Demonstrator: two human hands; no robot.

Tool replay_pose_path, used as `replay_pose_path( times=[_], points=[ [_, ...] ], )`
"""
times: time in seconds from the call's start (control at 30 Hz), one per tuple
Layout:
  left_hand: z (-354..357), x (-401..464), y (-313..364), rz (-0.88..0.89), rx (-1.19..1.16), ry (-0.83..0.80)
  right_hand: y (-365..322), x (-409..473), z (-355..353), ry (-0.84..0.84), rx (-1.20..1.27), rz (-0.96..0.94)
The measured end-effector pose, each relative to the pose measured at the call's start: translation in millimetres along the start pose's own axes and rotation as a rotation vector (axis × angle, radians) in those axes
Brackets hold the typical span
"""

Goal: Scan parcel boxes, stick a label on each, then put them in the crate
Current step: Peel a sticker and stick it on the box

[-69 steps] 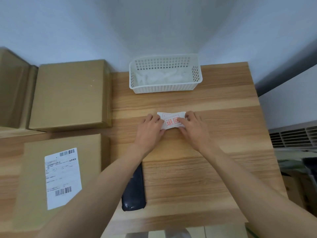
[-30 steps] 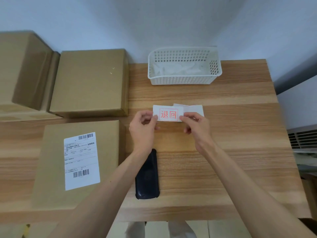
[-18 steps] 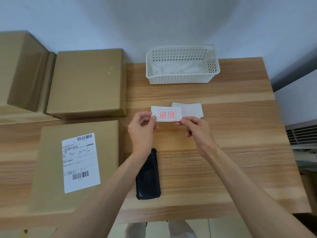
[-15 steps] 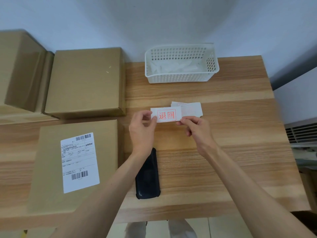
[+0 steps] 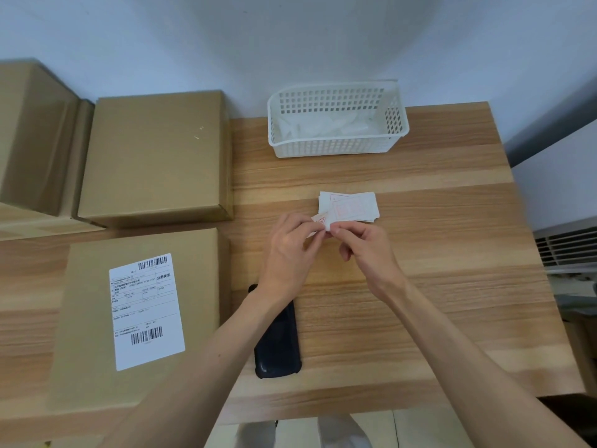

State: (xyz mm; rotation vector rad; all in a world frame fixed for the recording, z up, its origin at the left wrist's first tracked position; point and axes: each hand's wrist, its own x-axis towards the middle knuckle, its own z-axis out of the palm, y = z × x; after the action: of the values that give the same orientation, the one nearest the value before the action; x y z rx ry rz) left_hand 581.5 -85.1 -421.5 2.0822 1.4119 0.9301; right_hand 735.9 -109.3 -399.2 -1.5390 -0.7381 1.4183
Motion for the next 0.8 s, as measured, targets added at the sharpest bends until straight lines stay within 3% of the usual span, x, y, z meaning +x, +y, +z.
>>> replay_pose_path(
  times=[0.8],
  points=[
    [-1.4, 4.1, -2.6, 0.018, 0.070, -0.040, -2.5, 2.0, 3.1, -0.009, -0.132, -0.093]
  ],
)
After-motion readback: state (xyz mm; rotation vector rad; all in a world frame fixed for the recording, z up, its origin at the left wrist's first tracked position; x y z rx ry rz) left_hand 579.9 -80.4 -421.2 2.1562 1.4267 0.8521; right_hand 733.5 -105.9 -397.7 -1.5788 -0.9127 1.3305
